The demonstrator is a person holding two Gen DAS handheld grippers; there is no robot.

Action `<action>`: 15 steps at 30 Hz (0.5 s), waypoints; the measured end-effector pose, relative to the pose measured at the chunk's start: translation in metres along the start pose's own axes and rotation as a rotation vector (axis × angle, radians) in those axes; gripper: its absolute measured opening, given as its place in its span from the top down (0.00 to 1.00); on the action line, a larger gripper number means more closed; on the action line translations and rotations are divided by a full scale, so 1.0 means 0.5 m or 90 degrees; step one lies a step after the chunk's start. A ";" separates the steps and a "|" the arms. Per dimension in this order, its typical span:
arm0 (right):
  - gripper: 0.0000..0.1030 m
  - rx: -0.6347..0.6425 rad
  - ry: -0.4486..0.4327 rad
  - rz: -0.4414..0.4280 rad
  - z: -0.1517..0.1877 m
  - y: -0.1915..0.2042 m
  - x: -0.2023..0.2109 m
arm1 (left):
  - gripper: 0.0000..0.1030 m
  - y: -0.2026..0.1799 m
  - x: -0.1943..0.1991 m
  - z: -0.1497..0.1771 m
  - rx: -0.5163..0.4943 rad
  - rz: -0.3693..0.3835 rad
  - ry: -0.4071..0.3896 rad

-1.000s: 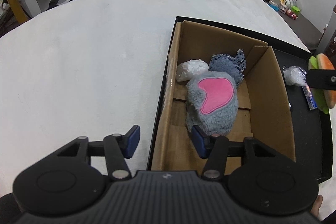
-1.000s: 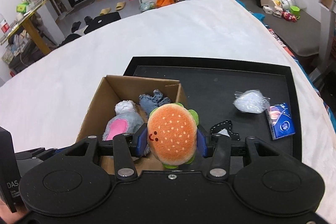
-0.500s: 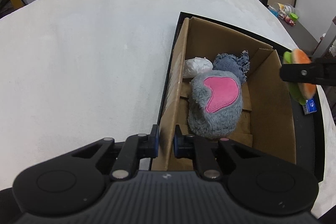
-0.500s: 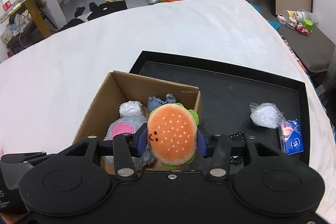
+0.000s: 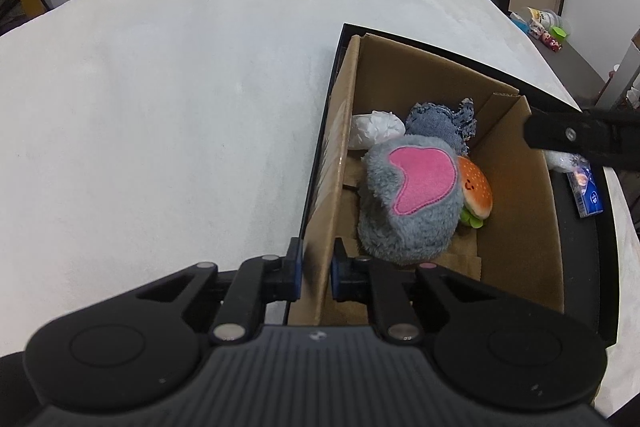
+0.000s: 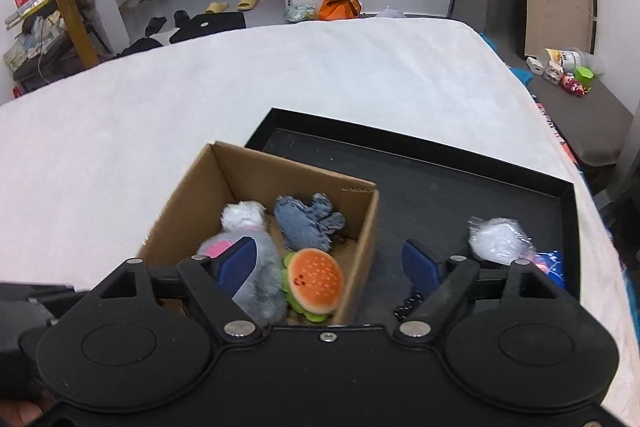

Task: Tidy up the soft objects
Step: 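Carry the burger plush with the right gripper and release it into the box, then move the right gripper to the blue Vinda tissue pack and grasp it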

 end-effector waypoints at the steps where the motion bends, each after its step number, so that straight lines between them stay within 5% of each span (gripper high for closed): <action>1: 0.22 0.001 0.000 0.002 0.002 -0.005 0.002 | 0.88 -0.001 0.000 0.000 0.001 -0.002 0.000; 15: 0.14 0.000 -0.012 -0.004 0.010 -0.048 0.023 | 0.88 -0.026 0.013 -0.003 -0.021 -0.045 -0.008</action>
Point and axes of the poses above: each gripper's, at about its wrist camera, not at the fingertips, and x roughly against the way its jaws point, y to its left, z to its underside, the point moved 5 cm from there along -x, roughly the way its jaws point, and after that the axes turned 1 degree about -y, right-handed, at the moved point
